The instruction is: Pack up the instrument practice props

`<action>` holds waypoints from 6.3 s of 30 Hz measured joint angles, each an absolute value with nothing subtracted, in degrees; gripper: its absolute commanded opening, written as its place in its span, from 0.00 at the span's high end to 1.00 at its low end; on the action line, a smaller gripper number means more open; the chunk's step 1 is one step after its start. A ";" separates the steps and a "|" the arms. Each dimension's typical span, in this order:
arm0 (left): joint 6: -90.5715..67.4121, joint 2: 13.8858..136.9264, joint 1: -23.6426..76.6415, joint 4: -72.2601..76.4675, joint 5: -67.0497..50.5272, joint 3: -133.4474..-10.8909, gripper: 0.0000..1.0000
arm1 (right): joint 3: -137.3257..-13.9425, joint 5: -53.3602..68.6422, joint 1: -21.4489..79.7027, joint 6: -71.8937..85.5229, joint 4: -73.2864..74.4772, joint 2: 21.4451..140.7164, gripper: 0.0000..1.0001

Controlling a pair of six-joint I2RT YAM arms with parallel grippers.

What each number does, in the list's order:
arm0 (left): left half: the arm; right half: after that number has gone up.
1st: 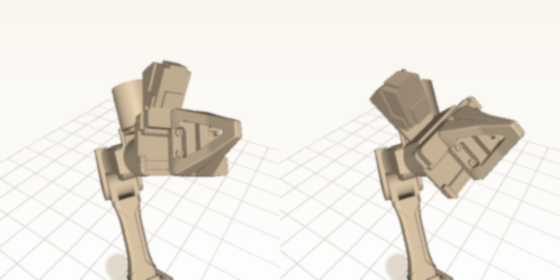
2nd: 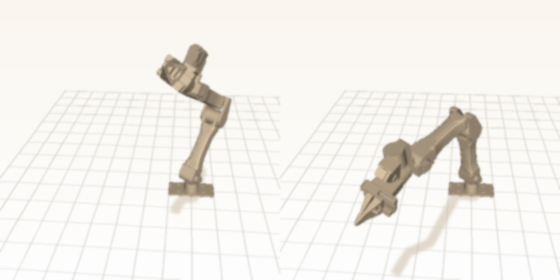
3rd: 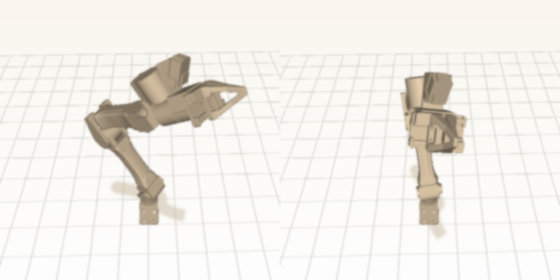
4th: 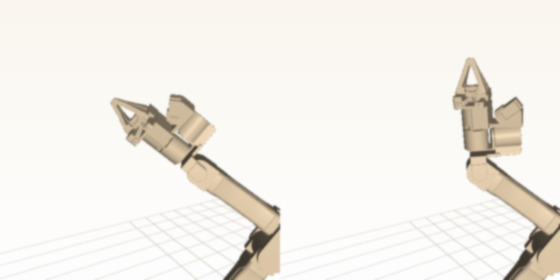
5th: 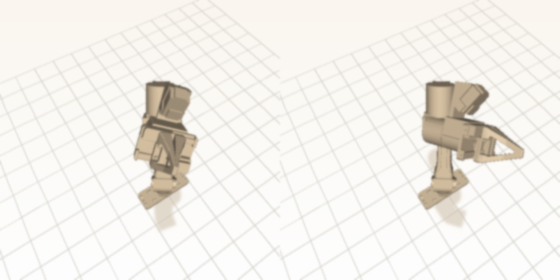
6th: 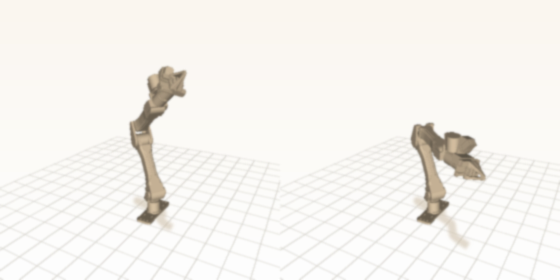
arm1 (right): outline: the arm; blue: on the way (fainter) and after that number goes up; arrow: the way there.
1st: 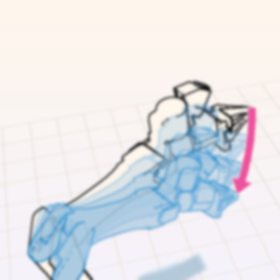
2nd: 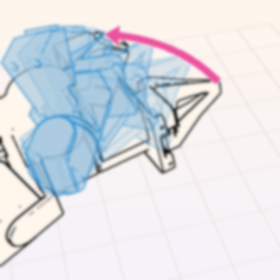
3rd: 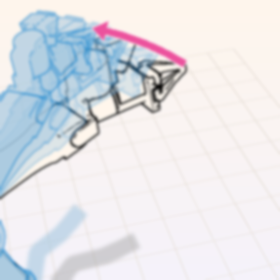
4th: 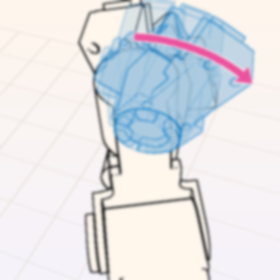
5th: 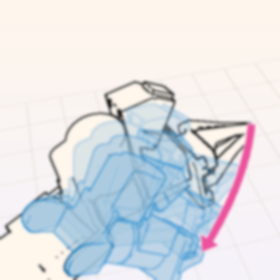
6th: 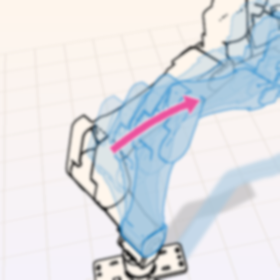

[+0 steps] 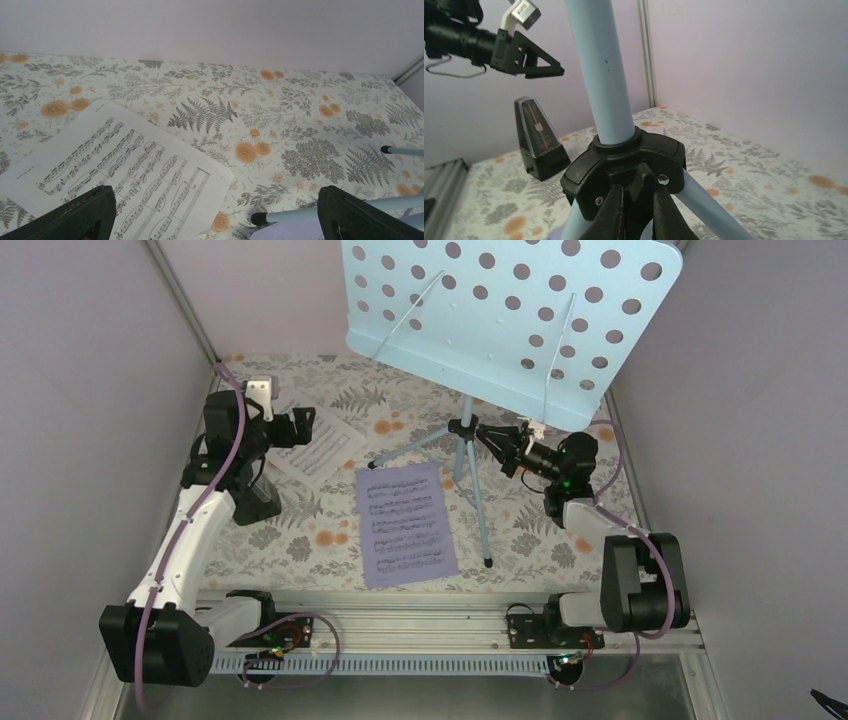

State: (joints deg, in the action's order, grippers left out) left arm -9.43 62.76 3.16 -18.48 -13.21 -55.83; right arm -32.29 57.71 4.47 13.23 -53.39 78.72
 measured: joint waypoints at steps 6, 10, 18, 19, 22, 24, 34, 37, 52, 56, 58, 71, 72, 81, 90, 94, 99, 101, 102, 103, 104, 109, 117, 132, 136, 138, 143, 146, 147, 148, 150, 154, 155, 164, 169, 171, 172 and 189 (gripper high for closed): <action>-9.43 63.48 3.14 -18.48 -13.80 -55.48 0.00 | -33.78 56.18 4.51 2.61 -45.21 76.53 0.91; -9.43 63.64 3.14 -18.48 -13.89 -55.46 0.00 | -33.54 54.74 4.51 0.86 -44.99 76.53 0.73; -9.43 63.66 3.14 -18.48 -14.02 -55.46 0.00 | -32.51 50.68 4.40 0.40 -45.84 74.32 0.32; -9.43 63.66 3.14 -18.48 -14.02 -55.46 0.00 | -31.75 50.24 4.40 1.45 -46.37 73.38 0.29; -9.43 63.66 3.16 -18.48 -14.04 -55.46 0.00 | -28.99 49.54 4.47 6.37 -47.94 69.78 0.21; -9.43 63.66 3.14 -18.48 -14.04 -55.46 0.00 | -28.27 48.64 4.43 11.09 -47.64 67.24 0.19; -9.43 63.66 3.16 -18.48 -14.20 -55.46 0.00 | -32.29 43.88 4.43 41.04 -24.10 57.32 0.20; -9.43 63.66 3.14 -18.46 -14.26 -55.44 0.00 | -32.34 42.85 4.43 50.48 -16.71 54.24 0.17; -9.52 63.70 3.14 -18.44 -16.21 -55.16 0.00 | -38.22 43.77 4.43 87.11 -6.31 57.65 0.17; -9.65 63.81 3.16 -18.44 -16.86 -55.16 0.00 | -39.97 43.64 4.49 91.55 -6.31 59.37 0.20; -9.67 63.81 3.14 -18.44 -17.19 -55.16 0.00 | -40.66 43.40 4.51 93.10 -6.00 60.80 0.21; -9.67 63.81 3.14 -18.41 -17.69 -55.16 0.00 | -43.27 41.10 6.39 95.74 -4.64 65.28 0.26; -9.67 63.83 3.16 -18.41 -17.69 -55.16 0.00 | -43.42 41.01 6.81 95.85 -4.64 65.67 0.29; -9.67 63.81 3.14 -18.41 -17.74 -55.16 0.00 | -43.97 39.83 7.97 96.27 -4.73 67.09 0.47; -9.67 63.83 3.16 -18.41 -18.11 -55.16 0.00 | -44.88 39.20 8.69 96.27 -5.32 68.01 0.58; -9.69 63.86 3.14 -18.39 -18.20 -55.16 0.00 | -45.10 39.00 9.10 96.29 -5.45 68.64 0.60; -9.69 63.92 3.16 -18.37 -18.31 -55.16 0.00 | -45.21 38.65 9.76 96.29 -5.48 68.97 0.66; -9.67 63.92 3.14 -18.35 -18.33 -55.16 0.00 | -45.25 38.70 9.82 96.27 -5.50 69.08 0.68; -9.69 63.92 3.14 -18.35 -18.33 -55.16 0.00 | -45.28 38.68 9.85 96.27 -5.45 69.08 0.68; -9.69 63.92 3.14 -18.35 -18.31 -55.16 0.00 | -45.28 38.68 9.87 96.29 -5.45 69.08 0.70; -9.69 63.92 3.14 -18.33 -18.33 -55.16 0.00 | -45.28 38.65 9.93 96.27 -5.48 69.08 0.72; -9.69 63.92 3.14 -18.26 -18.33 -55.16 0.00 | -45.28 38.33 10.07 96.20 -5.54 69.08 0.83; -9.69 64.10 3.14 -17.96 -18.55 -55.16 0.00 | -42.28 36.67 10.44 94.48 -10.63 68.07 0.96; -9.69 65.30 3.16 -17.67 -18.72 -54.94 0.00 | -35.92 35.70 10.44 83.53 -26.55 68.82 0.96; -9.69 65.36 3.14 -17.67 -18.72 -54.94 0.00 | -34.98 35.57 10.46 79.83 -29.61 69.32 0.96; -9.69 65.43 3.16 -17.67 -18.72 -54.94 0.00 | -34.98 35.40 10.46 77.93 -29.71 69.34 0.89; -9.69 65.54 3.16 -17.65 -18.70 -54.94 0.00 | -35.81 34.00 10.50 74.15 -26.74 68.42 0.51; -9.67 65.54 3.14 -17.67 -18.70 -54.94 0.00 | -37.67 31.11 10.44 71.35 -19.92 66.85 0.38; -9.69 65.52 3.16 -17.65 -18.70 -54.94 0.00 | -37.76 30.74 10.44 71.68 -18.48 66.15 0.32; -9.69 65.54 3.14 -17.65 -18.70 -54.94 0.00 | -37.54 30.35 10.41 72.51 -17.37 65.14 0.27; -9.69 65.54 3.16 -17.65 -18.70 -54.94 0.00 | -36.71 30.50 10.44 75.44 -16.27 63.35 0.20; -9.69 65.54 3.16 -17.67 -18.70 -54.94 0.00 | -36.03 31.66 10.48 80.86 -13.08 61.67 0.20; -9.69 65.52 3.14 -17.65 -18.70 -54.94 0.00 | -36.05 31.90 10.50 82.00 -12.01 61.63 0.27; -9.69 65.54 3.16 -17.65 -18.72 -54.94 0.00 | -40.77 33.85 10.81 90.96 -4.14 62.94 0.30; -9.69 65.52 3.14 -17.65 -18.74 -54.94 0.00 | -43.70 34.26 10.94 93.69 -1.58 64.82 0.42; -9.69 65.52 3.16 -17.65 -18.74 -54.94 0.00 | -44.27 34.28 10.94 94.89 -1.06 65.14 0.50; -9.69 65.49 3.16 -17.65 -18.74 -54.94 0.00 | -44.62 34.28 10.98 95.20 -0.75 65.30 0.54; -9.72 64.97 3.16 -17.65 -18.81 -54.94 0.00 | -47.66 34.33 11.57 97.27 1.15 67.48 0.95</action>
